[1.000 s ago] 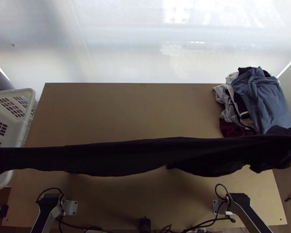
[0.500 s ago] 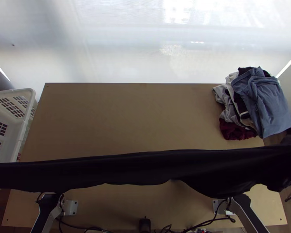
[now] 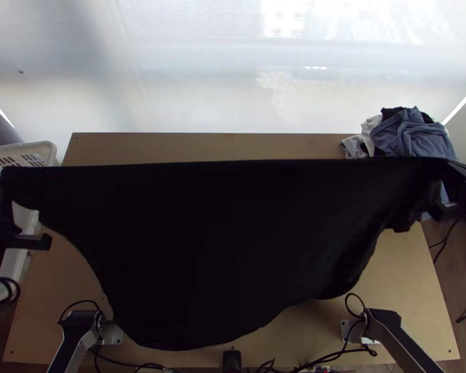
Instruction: Fold the t-shirt
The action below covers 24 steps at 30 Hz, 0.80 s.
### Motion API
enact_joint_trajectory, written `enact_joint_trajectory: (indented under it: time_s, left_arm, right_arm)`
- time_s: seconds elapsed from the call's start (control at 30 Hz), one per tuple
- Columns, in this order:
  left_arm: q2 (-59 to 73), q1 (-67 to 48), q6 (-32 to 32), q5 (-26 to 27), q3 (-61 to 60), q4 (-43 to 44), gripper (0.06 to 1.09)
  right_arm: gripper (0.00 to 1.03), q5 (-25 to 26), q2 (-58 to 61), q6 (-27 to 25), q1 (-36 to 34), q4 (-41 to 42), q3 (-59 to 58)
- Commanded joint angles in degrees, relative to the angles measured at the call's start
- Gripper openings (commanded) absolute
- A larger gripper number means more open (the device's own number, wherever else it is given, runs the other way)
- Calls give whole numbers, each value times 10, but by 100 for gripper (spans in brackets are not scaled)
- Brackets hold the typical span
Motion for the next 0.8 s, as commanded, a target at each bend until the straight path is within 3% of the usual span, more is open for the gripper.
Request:
enact_joint_trajectory:
  time_s: [0.0, 0.33, 0.5, 0.77]
  left_arm:
    - [69, 24, 27, 11, -195, 205, 13]
    - [283, 61, 70, 30, -251, 413, 13]
    - [378, 65, 86, 30, -238, 496, 14]
    - [502, 36, 89, 10, -155, 534, 15]
  right_arm:
    - [3, 1, 84, -19, 44, 117, -148]
    - [3, 10, 222, -66, 77, 281, -303]
    - [3, 38, 298, -73, 64, 368, -302]
    - [3, 86, 405, -87, 83, 452, -229]
